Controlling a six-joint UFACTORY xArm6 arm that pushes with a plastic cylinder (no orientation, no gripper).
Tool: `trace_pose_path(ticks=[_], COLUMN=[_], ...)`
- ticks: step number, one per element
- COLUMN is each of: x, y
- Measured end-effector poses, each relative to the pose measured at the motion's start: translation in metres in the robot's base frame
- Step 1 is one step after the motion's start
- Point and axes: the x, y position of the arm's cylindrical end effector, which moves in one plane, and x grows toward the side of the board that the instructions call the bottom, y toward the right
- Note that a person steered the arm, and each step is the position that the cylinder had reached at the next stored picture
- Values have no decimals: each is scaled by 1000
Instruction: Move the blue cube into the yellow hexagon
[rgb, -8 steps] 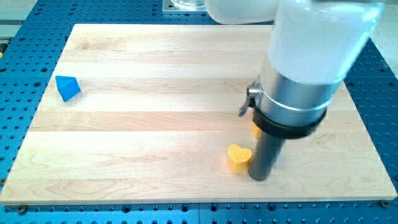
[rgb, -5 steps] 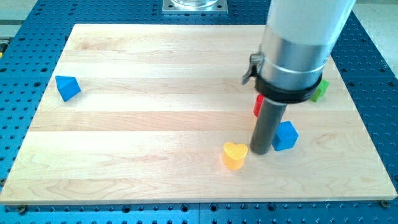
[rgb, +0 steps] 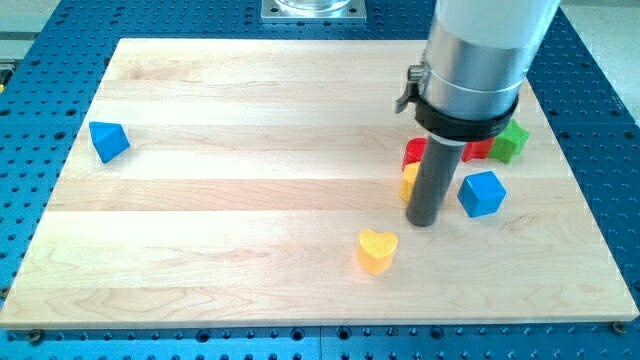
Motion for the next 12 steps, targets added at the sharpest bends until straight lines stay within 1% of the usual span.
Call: trace_pose_path(ticks=[1,2,3,4,5,6,7,8,9,10,11,12], x=[-17,-40,-42,-44,-60,-76,-76,-42,7,17,5,-38], y=[-20,7,43,10,-28,-4,27,-21,17,72,88,90])
